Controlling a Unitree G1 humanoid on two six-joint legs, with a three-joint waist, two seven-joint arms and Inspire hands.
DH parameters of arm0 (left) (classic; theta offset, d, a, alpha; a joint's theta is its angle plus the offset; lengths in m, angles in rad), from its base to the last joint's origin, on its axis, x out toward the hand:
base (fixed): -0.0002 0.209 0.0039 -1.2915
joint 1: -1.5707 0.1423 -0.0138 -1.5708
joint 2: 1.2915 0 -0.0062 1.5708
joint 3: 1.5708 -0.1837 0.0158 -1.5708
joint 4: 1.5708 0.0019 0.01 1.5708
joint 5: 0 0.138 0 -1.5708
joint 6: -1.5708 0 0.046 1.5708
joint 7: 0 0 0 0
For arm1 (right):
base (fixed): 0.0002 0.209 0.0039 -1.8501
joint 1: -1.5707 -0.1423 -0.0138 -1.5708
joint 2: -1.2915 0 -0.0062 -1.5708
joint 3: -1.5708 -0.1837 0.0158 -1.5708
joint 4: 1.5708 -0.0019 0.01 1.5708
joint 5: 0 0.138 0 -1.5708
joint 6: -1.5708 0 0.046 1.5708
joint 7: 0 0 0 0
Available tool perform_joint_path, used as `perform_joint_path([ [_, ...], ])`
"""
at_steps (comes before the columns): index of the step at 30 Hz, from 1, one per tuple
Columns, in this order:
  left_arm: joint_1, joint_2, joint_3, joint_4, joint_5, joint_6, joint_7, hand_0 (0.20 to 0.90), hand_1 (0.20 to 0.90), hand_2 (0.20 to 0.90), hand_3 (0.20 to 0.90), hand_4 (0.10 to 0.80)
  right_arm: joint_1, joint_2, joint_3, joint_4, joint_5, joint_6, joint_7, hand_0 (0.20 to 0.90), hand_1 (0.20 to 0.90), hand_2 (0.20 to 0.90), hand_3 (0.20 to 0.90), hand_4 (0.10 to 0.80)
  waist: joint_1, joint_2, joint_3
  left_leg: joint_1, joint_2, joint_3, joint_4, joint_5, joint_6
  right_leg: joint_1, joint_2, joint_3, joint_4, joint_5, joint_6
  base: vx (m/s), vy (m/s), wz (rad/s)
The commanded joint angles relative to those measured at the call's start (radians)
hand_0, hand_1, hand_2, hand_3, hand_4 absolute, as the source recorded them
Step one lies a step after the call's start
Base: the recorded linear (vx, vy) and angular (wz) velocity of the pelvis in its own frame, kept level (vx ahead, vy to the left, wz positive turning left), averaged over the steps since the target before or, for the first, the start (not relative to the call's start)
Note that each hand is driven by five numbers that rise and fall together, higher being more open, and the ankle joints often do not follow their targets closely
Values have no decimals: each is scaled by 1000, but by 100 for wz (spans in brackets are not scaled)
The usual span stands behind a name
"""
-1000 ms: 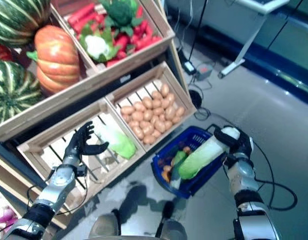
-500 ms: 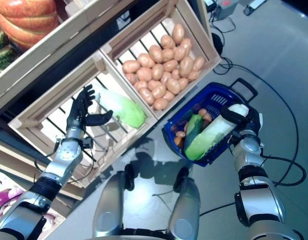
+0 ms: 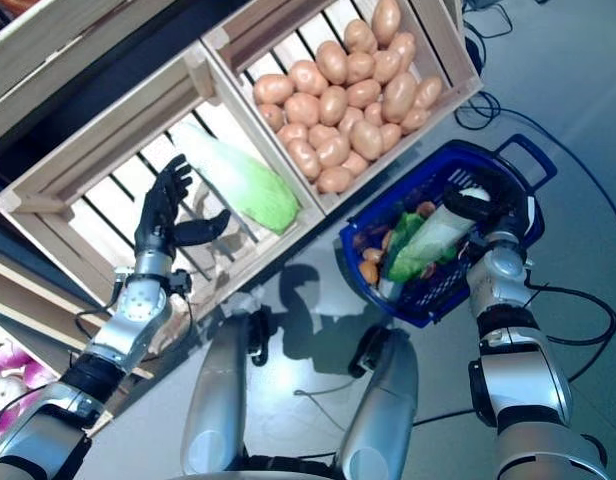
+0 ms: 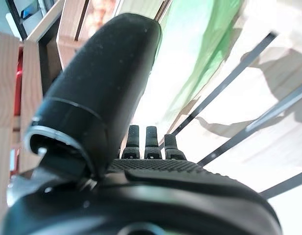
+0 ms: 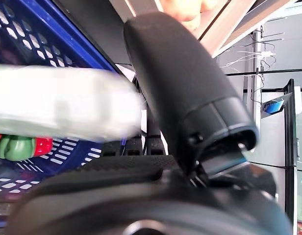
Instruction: Put vegetables into the basket
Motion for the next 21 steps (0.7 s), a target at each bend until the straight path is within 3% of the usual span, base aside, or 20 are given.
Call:
perform_joint_path([
  [1,-51,37,26,-117,-4,-136,19,900,900,900,900,800,-107,-119,16,20,10,-34,-39,900,900,900,900,800,8,28,-19,65,24,0,-10,-73,-18,57,5,37,-3,3,0,0,0,0],
  [9,-94,68,3,-94,81,-106,82,900,900,900,900,800,-145,-120,30,39,73,-3,1,900,900,900,900,800,5,30,-13,60,30,-1,-34,-54,-25,41,12,45,-17,20,9,-4,0,0],
  [11,-136,106,-2,-61,260,-42,205,900,900,900,900,800,-141,-118,39,44,87,-2,25,900,900,900,900,800,-2,27,-13,65,37,2,-47,-45,-28,40,15,47,-28,28,12,0,0,0],
  [13,-163,134,-3,-36,314,0,276,900,900,900,900,800,-141,-122,43,44,96,-7,37,900,900,900,900,800,-5,25,-14,67,40,6,-54,-40,-29,40,17,49,-35,33,12,2,18,-2],
  [14,-203,180,-9,7,420,47,347,900,900,900,900,800,-142,-123,48,42,102,-16,57,900,900,900,900,800,-11,23,-15,68,46,8,-57,-38,-31,39,17,52,-37,34,15,8,35,-4],
  [17,-256,243,-28,64,539,120,418,900,900,900,900,800,-140,-125,60,38,102,-25,76,900,900,900,900,800,-19,20,-18,67,53,12,-57,-35,-37,34,21,60,-36,34,17,14,48,-5],
  [18,-307,293,-52,124,630,172,452,900,900,900,900,800,-137,-130,74,33,109,-25,91,900,900,900,900,800,-29,17,-22,65,61,17,-54,-35,-40,28,22,68,-33,32,17,24,78,-6],
  [21,-389,345,-116,222,698,244,482,900,900,900,900,800,-141,-136,101,37,122,-20,107,900,900,900,900,800,-43,13,-26,63,75,24,-50,-35,-45,20,23,78,-26,28,19,17,61,-16],
])
